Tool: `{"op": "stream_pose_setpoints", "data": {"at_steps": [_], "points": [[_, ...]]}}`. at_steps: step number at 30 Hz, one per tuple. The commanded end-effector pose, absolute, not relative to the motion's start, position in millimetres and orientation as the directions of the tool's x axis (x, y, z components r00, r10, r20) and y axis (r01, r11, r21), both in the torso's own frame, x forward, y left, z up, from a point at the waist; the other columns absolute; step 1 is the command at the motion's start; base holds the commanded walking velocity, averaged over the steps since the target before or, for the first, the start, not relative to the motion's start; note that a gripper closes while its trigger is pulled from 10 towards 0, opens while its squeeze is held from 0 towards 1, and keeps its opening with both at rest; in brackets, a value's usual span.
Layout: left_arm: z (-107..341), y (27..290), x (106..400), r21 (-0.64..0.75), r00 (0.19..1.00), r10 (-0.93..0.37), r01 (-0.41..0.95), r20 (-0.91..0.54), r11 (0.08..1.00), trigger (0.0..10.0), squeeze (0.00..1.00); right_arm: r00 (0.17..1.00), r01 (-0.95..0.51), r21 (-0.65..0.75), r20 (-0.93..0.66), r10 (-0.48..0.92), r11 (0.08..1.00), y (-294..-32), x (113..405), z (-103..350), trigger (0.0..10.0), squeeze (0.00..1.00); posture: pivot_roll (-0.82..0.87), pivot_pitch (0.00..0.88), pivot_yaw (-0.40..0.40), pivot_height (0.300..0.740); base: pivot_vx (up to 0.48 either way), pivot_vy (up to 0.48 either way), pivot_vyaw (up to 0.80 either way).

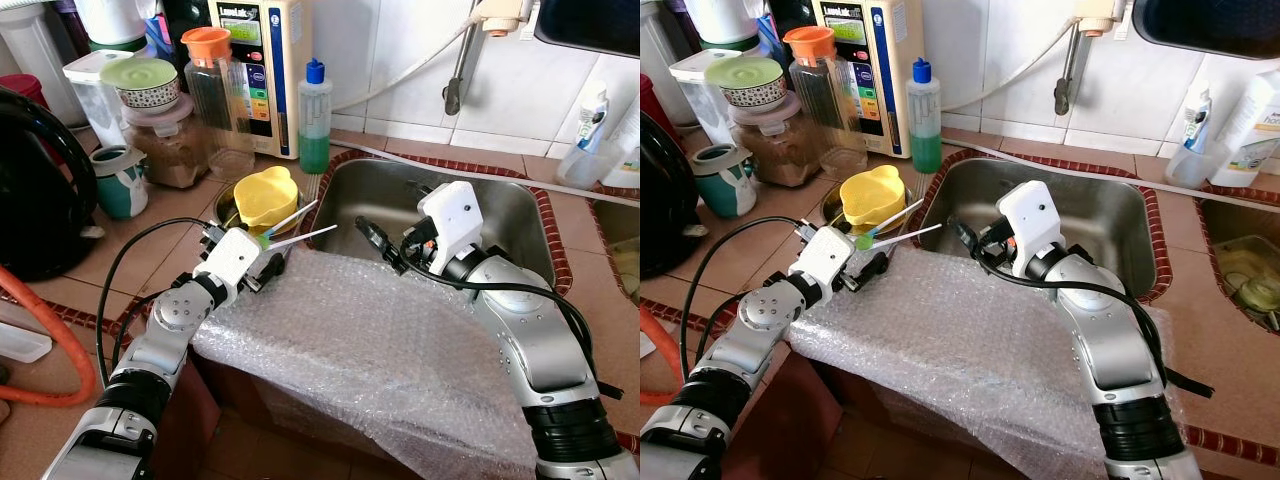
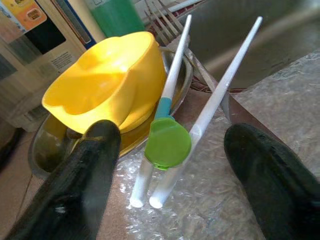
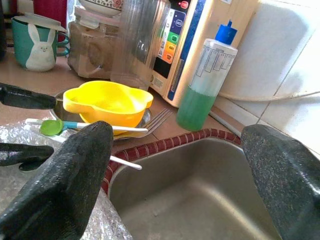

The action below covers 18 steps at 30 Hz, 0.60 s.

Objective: Kitchen organization

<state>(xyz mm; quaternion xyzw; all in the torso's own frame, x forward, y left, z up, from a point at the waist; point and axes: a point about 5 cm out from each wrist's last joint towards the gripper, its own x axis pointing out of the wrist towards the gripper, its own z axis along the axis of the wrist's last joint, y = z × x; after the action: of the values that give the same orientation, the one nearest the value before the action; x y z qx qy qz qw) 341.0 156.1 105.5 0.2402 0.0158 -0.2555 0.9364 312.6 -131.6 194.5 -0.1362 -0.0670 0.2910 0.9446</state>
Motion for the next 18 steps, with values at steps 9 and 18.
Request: {"op": "stream_pose_setpoints", "data": {"at_steps": [9,18], "points": [[95.4,158.1,338.0,0.435,0.853,-0.48,0.52,-0.208,0.735,0.0,0.0,0.826,-0.517,-0.308,0.063,0.56,0.799,-133.7,313.9,201.4,10.0,0.0,0.0,0.012,0.051,0.74,0.0,0.0,0.0],[93.4,159.7,336.9,0.434,0.854,-0.474,0.518,-0.213,0.737,0.0,0.0,0.826,-0.517,-0.309,0.065,0.56,0.798,-133.6,314.2,201.7,10.0,0.0,0.0,0.013,0.05,0.74,0.0,0.0,0.0]]}}
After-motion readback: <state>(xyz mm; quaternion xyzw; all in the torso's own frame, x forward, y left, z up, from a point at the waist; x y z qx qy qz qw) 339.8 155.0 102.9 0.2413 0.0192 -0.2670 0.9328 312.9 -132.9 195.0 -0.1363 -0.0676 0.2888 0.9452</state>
